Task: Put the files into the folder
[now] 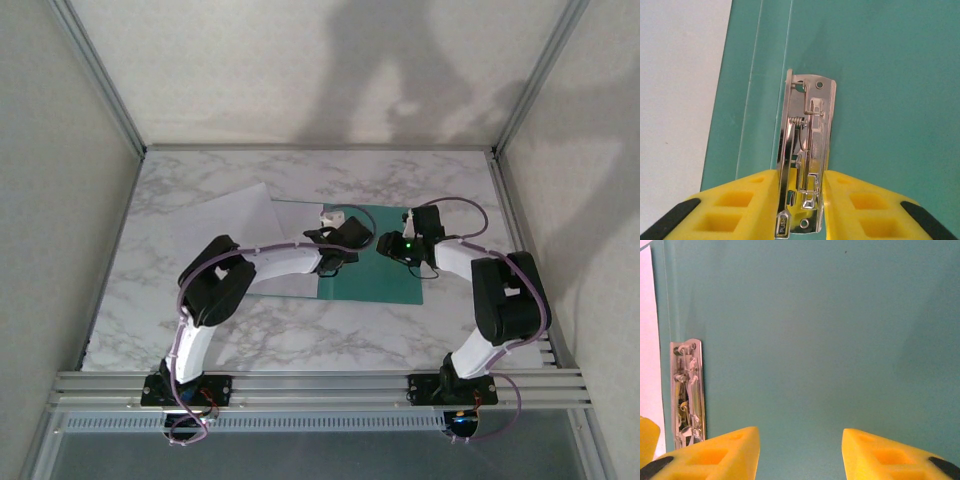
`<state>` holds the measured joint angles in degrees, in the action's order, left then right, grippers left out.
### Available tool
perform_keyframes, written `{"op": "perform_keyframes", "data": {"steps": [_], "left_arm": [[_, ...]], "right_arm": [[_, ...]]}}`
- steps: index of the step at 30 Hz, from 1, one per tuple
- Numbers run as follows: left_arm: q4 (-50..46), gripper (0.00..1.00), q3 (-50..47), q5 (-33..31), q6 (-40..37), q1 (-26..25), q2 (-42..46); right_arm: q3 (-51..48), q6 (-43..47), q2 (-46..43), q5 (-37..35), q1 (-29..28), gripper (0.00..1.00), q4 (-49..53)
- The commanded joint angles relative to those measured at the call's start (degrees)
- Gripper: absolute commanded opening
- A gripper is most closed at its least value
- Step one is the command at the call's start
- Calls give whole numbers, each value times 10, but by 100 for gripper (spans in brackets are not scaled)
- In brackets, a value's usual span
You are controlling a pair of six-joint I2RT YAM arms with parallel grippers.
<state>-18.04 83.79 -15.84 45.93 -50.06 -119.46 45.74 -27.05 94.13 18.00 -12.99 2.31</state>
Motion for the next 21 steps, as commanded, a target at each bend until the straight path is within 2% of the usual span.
{"op": "perform_keyframes", "data": {"steps": [1, 6, 15, 21], "left_arm": [[-48, 29, 25, -2, 3, -3, -18], [-64, 16, 29, -1, 2, -3, -25], [-73, 25, 26, 15, 5, -3, -29], [-69, 21, 23, 24, 3, -4, -28]], "right_arm": [[5, -9, 12, -1, 2, 48, -3], [4, -10, 15, 0, 1, 48, -2], [11, -10, 26, 7, 1, 48, 6], [15, -9, 33, 9, 1, 48, 8]]}}
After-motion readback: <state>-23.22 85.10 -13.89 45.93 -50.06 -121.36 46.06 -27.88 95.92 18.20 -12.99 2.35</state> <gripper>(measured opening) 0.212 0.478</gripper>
